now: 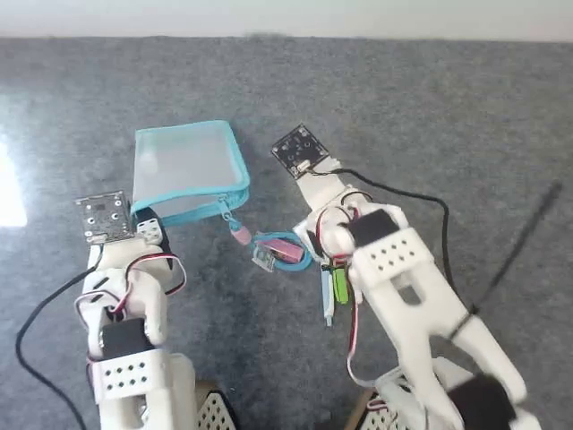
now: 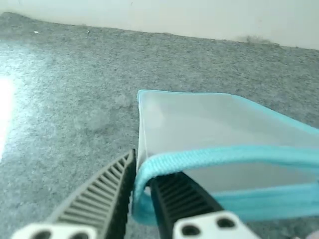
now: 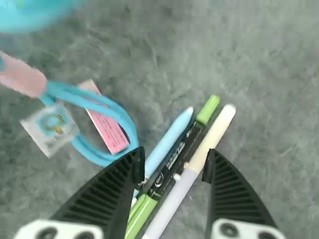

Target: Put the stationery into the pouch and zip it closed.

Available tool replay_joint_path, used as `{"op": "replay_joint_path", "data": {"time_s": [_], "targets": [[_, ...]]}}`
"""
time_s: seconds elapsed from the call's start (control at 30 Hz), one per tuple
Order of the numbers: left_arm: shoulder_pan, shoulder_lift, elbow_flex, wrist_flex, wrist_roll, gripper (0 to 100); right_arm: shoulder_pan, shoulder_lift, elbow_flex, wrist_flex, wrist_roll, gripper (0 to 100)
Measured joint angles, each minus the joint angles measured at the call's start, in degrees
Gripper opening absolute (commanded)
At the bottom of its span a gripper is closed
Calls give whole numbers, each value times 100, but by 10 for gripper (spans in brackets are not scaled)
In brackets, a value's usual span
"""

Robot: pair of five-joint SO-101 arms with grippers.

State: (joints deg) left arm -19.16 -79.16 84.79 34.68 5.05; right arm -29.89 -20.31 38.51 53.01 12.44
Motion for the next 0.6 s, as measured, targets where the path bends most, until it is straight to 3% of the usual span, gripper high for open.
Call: {"op": "replay_joint_path", "data": {"time_s": [0.17, 0.3, 0.6], "targets": [[-18, 0, 0, 0, 0, 11, 563, 615, -105, 686, -422, 188], [-18, 0, 0, 0, 0, 11, 563, 615, -141, 1538, -800, 188], [167, 0, 0, 0, 0, 11, 651, 791, 343, 1099, -879, 188]]}}
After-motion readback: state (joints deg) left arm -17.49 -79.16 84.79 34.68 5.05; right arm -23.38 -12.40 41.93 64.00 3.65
